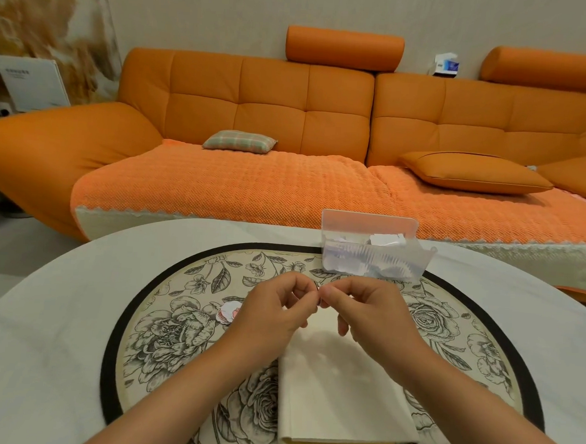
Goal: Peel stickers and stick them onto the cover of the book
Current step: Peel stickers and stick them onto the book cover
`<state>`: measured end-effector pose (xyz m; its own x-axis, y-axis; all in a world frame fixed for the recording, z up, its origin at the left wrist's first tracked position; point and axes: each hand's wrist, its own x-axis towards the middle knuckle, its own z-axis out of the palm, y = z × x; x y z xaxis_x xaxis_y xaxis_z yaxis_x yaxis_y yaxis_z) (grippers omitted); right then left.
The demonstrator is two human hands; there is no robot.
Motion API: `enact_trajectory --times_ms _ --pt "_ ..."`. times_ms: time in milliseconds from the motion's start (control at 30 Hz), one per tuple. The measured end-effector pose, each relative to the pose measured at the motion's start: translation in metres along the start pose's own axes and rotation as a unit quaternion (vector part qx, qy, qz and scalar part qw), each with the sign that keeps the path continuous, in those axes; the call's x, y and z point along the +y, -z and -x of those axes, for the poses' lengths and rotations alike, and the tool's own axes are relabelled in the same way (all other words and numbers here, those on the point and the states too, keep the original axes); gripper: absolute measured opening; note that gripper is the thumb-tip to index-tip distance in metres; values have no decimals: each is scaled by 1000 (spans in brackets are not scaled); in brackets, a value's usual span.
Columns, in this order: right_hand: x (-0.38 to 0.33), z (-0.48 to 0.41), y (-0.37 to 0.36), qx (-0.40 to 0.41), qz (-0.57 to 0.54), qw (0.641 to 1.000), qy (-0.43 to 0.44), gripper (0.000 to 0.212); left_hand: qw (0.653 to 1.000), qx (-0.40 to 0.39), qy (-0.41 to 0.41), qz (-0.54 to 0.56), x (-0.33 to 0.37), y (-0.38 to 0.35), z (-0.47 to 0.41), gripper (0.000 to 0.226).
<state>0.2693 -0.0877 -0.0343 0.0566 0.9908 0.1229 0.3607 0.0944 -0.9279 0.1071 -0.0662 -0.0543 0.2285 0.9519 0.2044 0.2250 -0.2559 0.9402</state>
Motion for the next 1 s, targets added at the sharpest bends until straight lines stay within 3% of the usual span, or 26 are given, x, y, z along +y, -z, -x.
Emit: enact_trajectory --times_ms 233,367,533,1000 --pt "2 -1 -3 0 -41 999 -28 21 998 -25 31 42 2 1 0 12" --pt "2 -2 -1 34 -5 999 -11 19 995 -30 56 78 4 3 0 11" --pt "1 -2 -4 17 14 1000 8 20 998 2 48 39 3 2 -1 9" --pt "6 -17 -7 47 70 996 -10 22 994 -18 27 -105 -3 21 -15 13"
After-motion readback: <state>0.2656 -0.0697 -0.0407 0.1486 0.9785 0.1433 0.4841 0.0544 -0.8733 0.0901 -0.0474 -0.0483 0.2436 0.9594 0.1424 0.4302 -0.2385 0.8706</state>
